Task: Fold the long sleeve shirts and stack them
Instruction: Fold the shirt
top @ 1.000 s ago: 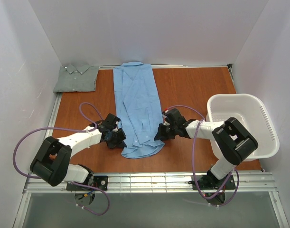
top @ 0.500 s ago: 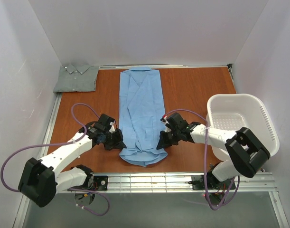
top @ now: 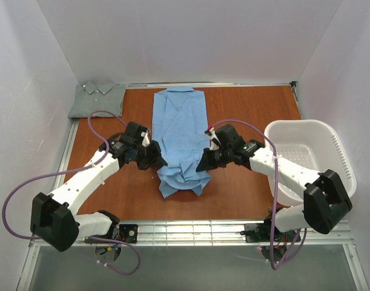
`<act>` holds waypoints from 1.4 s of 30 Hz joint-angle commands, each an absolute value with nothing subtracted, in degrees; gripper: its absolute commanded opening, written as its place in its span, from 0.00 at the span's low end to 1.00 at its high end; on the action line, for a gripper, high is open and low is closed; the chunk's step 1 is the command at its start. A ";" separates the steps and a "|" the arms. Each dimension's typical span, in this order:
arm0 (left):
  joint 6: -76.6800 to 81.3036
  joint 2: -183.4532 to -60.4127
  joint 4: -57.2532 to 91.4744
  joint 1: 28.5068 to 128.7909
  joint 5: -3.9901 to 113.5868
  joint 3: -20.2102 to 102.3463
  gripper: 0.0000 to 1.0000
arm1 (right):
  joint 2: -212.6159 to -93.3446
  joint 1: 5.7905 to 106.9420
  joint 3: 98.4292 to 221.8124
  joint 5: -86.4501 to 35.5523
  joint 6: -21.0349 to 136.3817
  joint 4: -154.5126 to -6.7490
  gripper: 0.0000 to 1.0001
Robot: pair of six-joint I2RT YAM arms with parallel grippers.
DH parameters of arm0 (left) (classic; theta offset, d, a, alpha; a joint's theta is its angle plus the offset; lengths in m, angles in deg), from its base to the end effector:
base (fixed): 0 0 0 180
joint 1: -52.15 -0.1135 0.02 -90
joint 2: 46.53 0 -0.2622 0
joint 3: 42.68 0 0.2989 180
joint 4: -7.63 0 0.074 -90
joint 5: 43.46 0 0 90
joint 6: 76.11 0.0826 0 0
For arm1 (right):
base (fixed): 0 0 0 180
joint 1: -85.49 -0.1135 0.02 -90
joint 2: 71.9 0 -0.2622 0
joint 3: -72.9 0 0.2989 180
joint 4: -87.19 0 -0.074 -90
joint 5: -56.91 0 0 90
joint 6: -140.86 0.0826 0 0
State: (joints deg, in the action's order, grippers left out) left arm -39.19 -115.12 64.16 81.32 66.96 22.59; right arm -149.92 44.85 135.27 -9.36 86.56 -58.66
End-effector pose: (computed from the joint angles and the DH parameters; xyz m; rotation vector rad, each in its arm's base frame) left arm 0.2468 -0.1708 0.2094 -0.4538 2.8089 -0.8890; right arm 0.2439 0.2532 0.1751 -0.3175 2.6364 1.0361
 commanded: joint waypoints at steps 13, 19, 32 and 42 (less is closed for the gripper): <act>-31.64 -134.84 55.43 65.95 67.28 42.01 0.00 | -168.75 57.98 161.91 -4.62 77.67 -52.92 0.01; -29.88 -142.92 50.95 64.63 65.70 46.94 0.00 | -178.15 60.88 170.35 0.04 76.96 -52.75 0.01; -26.63 -153.22 39.88 64.19 62.09 50.20 0.00 | -189.49 64.48 176.86 -1.79 75.64 -53.54 0.02; -26.81 -157.35 33.63 63.84 60.34 50.02 0.00 | -193.89 65.28 180.81 -3.38 75.29 -55.56 0.22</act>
